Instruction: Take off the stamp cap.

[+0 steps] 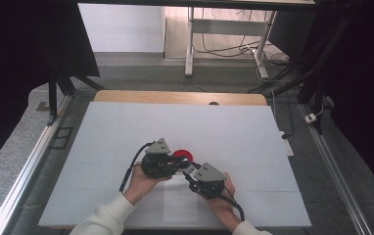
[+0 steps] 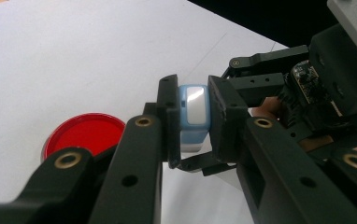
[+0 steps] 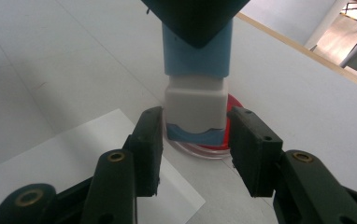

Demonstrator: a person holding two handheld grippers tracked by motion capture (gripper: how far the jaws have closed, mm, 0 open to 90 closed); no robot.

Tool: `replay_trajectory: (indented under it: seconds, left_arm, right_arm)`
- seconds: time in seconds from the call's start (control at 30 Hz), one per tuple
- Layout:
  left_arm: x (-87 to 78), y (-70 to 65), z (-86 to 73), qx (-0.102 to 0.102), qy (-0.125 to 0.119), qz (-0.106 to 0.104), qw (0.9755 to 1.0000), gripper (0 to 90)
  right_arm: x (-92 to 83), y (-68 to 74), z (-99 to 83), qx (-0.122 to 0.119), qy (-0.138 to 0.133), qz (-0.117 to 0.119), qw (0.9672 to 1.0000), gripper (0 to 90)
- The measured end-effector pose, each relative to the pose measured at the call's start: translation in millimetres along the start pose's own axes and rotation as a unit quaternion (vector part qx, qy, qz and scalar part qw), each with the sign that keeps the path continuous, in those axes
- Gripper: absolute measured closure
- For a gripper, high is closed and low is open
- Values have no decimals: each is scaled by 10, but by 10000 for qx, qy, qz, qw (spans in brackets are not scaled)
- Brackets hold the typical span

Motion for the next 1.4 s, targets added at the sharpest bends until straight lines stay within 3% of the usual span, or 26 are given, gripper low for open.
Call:
replay_trajectory:
  seconds: [0.27, 0.43, 0.9, 1.13, 1.4]
  left_arm:
    - [5, 7, -3, -3, 5, 23, 10000, 757]
    - [-1, 22, -3, -39, -1, 25, 10000, 757]
    - [14, 25, -15, -56, 40, 22, 10000, 757]
    - [12, 17, -10, -45, 22, 31, 10000, 758]
    - [42, 12, -33, -55, 58, 72, 9999, 758]
  right_arm:
    - [-1, -3, 2, -69, 30, -91, 9999, 570]
    - [-14, 3, 9, -136, 9, -98, 9999, 628]
    - [-2, 7, -7, -237, 70, -120, 9996, 635]
    - [-17, -7, -4, -402, 126, -192, 9989, 642]
    - [-5, -4, -29, -382, 238, -180, 9988, 645]
Point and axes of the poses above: each handheld gripper's, and its own axes: x roughly forward along the jaws, z roughly out of its top, y roughly to its left, the point moved 10 cm from there along x, roughly forward along the jaws, and after that the axes turned 5 degrees about y, right-handed, at the moved point
